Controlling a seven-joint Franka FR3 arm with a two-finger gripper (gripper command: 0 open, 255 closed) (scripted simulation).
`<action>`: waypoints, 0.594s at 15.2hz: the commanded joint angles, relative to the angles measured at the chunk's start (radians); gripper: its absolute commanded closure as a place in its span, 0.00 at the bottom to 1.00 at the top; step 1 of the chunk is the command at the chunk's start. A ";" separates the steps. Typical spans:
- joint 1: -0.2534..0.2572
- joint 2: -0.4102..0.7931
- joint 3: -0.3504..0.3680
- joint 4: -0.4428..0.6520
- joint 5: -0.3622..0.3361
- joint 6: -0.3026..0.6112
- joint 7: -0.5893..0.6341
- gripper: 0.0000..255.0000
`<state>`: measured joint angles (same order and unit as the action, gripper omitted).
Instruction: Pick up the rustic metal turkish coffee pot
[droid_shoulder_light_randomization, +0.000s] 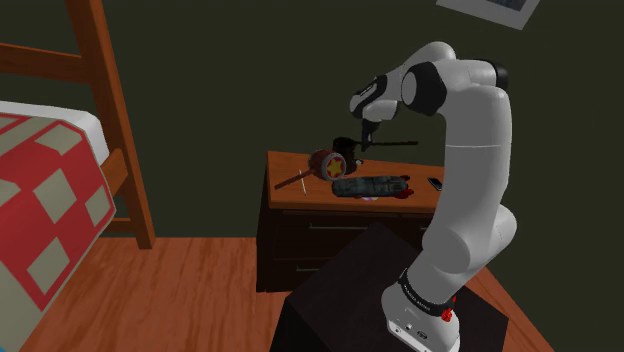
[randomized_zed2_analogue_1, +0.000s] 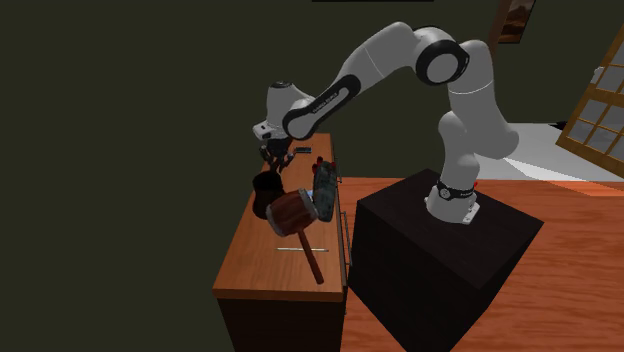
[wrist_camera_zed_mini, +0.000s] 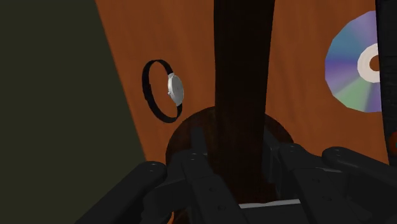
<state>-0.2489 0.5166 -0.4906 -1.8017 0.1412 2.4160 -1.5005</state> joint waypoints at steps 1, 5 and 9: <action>0.005 -0.018 -0.007 0.001 -0.008 -0.017 0.003 1.00; 0.013 -0.048 -0.018 0.015 -0.024 -0.059 0.008 1.00; 0.019 -0.070 -0.026 0.028 -0.036 -0.092 0.012 1.00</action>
<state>-0.2321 0.4528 -0.5144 -1.7751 0.1085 2.3295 -1.4900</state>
